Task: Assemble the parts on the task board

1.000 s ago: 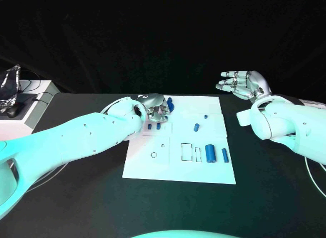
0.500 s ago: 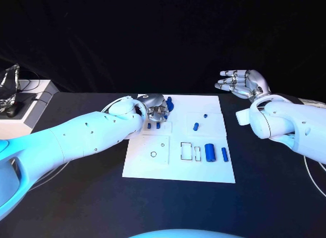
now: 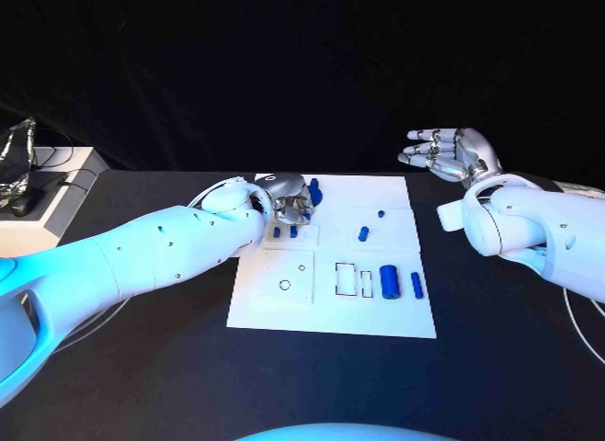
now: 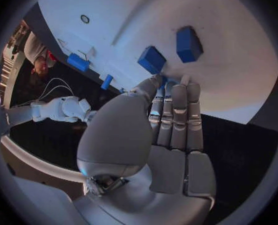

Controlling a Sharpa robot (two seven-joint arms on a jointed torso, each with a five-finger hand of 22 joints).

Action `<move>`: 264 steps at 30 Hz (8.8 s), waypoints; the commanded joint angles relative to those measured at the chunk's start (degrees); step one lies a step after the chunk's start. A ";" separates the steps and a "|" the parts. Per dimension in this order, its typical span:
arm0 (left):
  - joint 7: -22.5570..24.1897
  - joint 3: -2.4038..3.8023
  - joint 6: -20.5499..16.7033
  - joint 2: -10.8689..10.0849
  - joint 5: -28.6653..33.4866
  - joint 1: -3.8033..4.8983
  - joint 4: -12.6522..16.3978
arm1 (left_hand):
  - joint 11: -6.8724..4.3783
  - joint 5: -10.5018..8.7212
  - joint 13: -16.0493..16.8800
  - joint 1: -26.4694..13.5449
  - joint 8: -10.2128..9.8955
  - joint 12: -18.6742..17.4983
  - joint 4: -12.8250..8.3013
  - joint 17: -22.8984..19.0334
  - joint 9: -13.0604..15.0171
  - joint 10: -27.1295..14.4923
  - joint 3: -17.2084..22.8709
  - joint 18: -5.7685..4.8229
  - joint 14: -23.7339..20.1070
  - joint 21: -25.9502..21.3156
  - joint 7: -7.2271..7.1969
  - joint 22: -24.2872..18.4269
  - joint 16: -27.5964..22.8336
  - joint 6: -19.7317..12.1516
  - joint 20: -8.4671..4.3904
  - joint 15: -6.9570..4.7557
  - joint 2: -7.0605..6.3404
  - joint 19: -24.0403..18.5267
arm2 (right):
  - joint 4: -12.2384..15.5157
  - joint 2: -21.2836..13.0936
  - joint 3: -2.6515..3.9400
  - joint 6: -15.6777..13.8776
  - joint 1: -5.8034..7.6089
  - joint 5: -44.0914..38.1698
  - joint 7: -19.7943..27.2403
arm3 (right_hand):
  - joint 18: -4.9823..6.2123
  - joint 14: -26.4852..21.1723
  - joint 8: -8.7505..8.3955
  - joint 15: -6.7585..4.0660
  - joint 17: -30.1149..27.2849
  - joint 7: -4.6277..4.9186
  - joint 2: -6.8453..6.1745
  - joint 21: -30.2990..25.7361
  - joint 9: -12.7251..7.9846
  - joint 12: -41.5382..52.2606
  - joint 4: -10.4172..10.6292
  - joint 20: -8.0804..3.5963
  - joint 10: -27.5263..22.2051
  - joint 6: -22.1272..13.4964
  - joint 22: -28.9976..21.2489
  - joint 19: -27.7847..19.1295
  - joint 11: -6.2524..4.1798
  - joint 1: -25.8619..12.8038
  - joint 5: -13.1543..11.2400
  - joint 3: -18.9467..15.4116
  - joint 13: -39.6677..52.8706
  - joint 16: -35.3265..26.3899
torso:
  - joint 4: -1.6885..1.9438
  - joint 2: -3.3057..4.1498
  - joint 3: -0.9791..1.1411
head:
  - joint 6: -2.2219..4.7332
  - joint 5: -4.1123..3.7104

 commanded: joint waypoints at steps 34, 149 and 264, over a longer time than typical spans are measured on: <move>-1.01 3.53 -0.36 -6.14 11.29 -0.19 6.80 | -0.53 -0.24 -0.08 -0.61 -0.22 -8.20 -4.10 1.45 -0.03 6.87 4.19 1.06 2.62 1.99 0.80 2.45 -0.82 1.35 -1.23 -1.03 1.53 1.03 | -0.03 -0.01 0.02 0.75 -0.06 -0.65 0.55 | -0.76 0.12 -0.13 -0.07 -0.07 1.56 0.05 -0.21 -0.03 -0.40 -0.07 -0.16 0.19 0.75 -0.10 -0.91 -0.36 -0.46 0.39 0.54 0.01 -0.30 | 0.18 -0.23 0.02 | 0.03 0.11; -3.67 2.03 5.23 -5.52 8.03 -0.70 4.18 | -0.75 -0.44 1.22 0.46 -0.22 1.02 -3.80 2.40 -0.07 1.56 1.86 0.24 1.45 1.06 0.36 3.17 0.21 -1.48 -1.82 -1.10 1.26 1.12 | 0.24 -0.02 0.01 0.97 -0.08 -0.89 0.20 | -0.89 0.02 -0.08 -0.09 -0.08 1.44 -0.05 -0.18 0.01 -0.40 -0.38 -0.24 0.55 1.57 -0.08 -0.92 -0.48 -0.69 0.52 0.98 0.01 -0.31 | 0.05 -0.06 -0.06 | -0.81 -0.11; 22.23 8.84 4.08 -23.23 73.32 -8.41 20.50 | 1.46 -0.27 -0.14 0.19 -0.01 -4.45 2.62 1.24 -0.06 -1.03 -17.27 -0.75 2.46 -15.95 1.33 -9.23 -19.69 -4.37 -0.19 0.56 4.46 5.11 | -5.55 7.22 -0.71 15.49 -4.48 -68.38 -28.78 | 7.17 24.16 0.73 -11.73 34.17 -4.68 -3.48 57.31 1.11 -0.37 2.86 -13.13 14.02 22.29 63.20 43.24 -7.35 -0.67 -10.19 15.80 0.25 59.04 | 0.56 -1.92 -1.28 | 0.58 -4.71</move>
